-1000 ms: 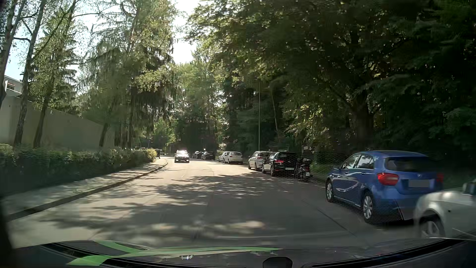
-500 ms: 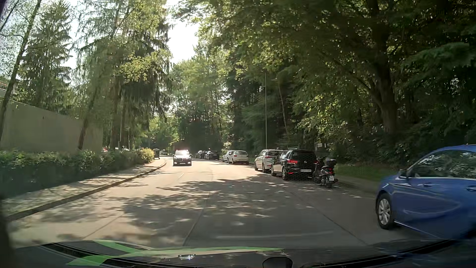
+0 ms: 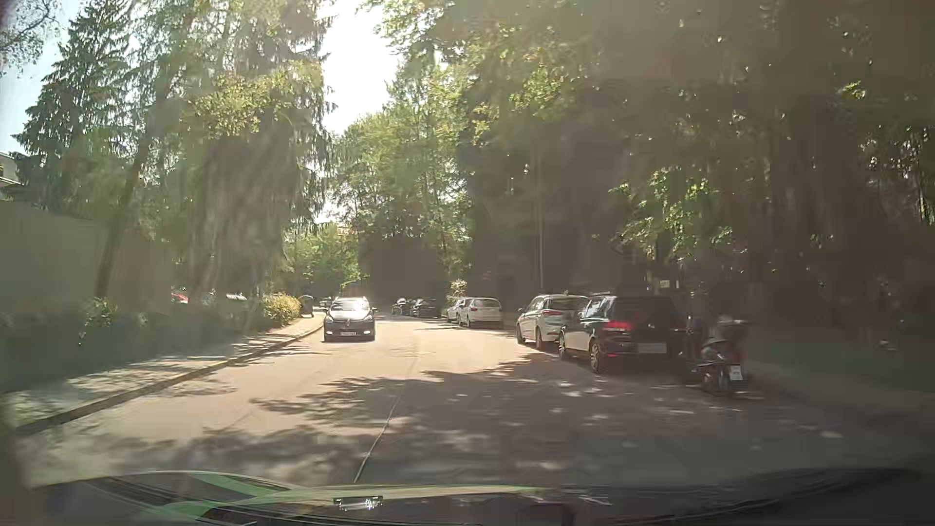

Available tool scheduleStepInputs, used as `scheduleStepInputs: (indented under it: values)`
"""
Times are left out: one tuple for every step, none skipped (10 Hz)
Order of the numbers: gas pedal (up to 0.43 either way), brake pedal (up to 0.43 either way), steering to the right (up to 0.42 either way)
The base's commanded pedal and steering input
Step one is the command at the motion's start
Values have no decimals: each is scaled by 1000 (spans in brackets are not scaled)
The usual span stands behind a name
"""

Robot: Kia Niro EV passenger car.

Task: Follow the waypoints while adhering to traffic rules and regulations

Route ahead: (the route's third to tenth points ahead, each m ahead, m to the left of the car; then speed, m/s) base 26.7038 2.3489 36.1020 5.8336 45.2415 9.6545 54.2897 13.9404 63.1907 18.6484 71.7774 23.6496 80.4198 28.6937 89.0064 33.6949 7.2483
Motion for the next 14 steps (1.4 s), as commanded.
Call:
scheduleStepInputs:
  values:
    - [209,0,-36]
    - [209,0,-37]
    - [209,0,-40]
    - [209,0,-40]
    - [209,0,-40]
    - [209,0,-40]
    - [209,0,-38]
    - [209,0,-37]
    - [209,0,-36]
    - [209,0,-36]
    - [209,0,-36]
    - [209,0,-36]
    - [209,0,-38]
    - [209,0,-39]
